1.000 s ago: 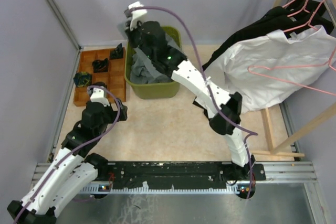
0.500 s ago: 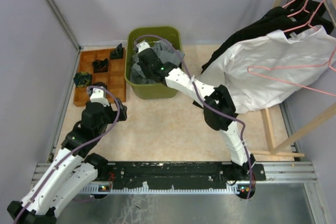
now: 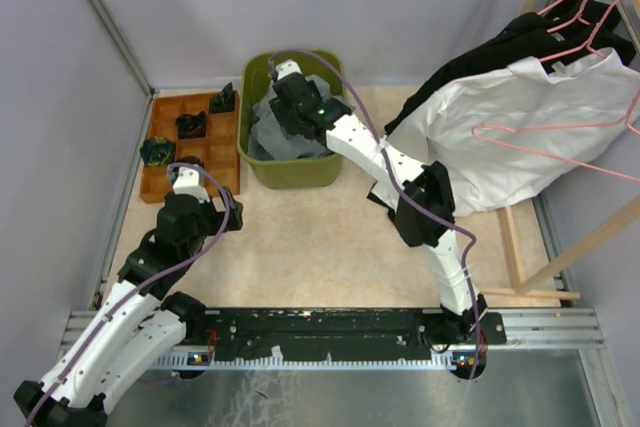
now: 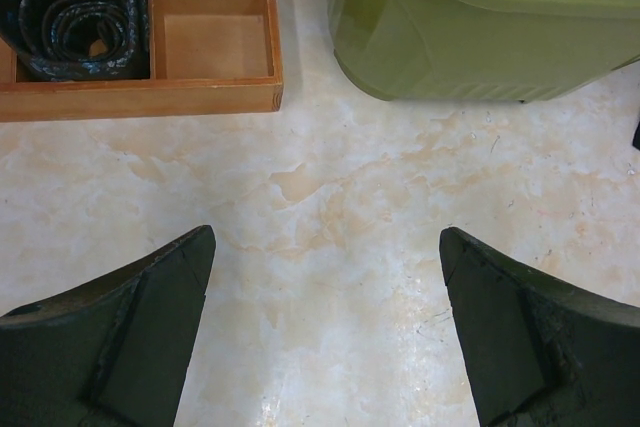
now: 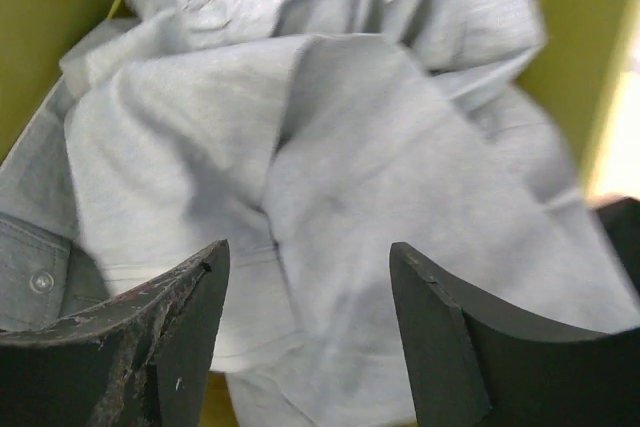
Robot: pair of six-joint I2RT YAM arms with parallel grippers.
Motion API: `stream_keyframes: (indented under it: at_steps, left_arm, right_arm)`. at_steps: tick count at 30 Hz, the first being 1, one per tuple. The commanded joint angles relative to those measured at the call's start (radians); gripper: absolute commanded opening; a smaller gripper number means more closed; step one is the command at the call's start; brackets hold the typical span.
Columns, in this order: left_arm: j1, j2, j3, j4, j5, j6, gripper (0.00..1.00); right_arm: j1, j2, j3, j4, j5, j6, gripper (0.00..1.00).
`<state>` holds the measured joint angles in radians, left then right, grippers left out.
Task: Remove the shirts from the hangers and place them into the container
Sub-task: Adjust the shirt in the bin.
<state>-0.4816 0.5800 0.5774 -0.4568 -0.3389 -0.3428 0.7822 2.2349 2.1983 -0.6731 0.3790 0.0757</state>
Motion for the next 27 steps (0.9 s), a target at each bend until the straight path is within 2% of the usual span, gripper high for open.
stream_keyframes:
  at_steps: [1,7,10,15,18,23,25,27]
  left_arm:
    - [0.001,-0.002,0.029,0.004,0.01,0.001,0.99]
    - [0.001,-0.002,0.029,0.004,0.011,0.001,0.99]
    - [0.001,-0.001,0.029,0.003,0.011,0.001,0.99]
    - [0.001,-0.001,0.029,0.002,0.01,0.0,0.99]
    - [0.0,0.001,0.028,0.003,0.009,0.0,0.99]
    - [0.002,0.009,0.031,0.0,0.012,0.0,0.99]
    - [0.001,0.008,0.031,-0.001,0.009,-0.002,0.99]
    - [0.001,0.006,0.031,-0.002,0.011,-0.002,0.99]
  right_arm:
    - [-0.011,-0.151,-0.033,0.095,0.142,-0.058,0.66]
    - [-0.042,-0.045,-0.007,-0.008,0.117,0.01,0.54]
    - [-0.041,0.031,-0.008,-0.033,0.04,0.04,0.49]
    - [-0.04,0.173,0.069,-0.135,-0.052,0.095,0.48]
    - [-0.039,0.234,0.107,-0.228,-0.185,0.122,0.49]
    - [-0.038,0.185,0.05,-0.236,-0.428,0.176,0.51]
    - [-0.038,0.128,0.048,-0.226,-0.449,0.181,0.51]
    - [-0.038,0.077,0.11,-0.253,-0.407,0.155,0.52]
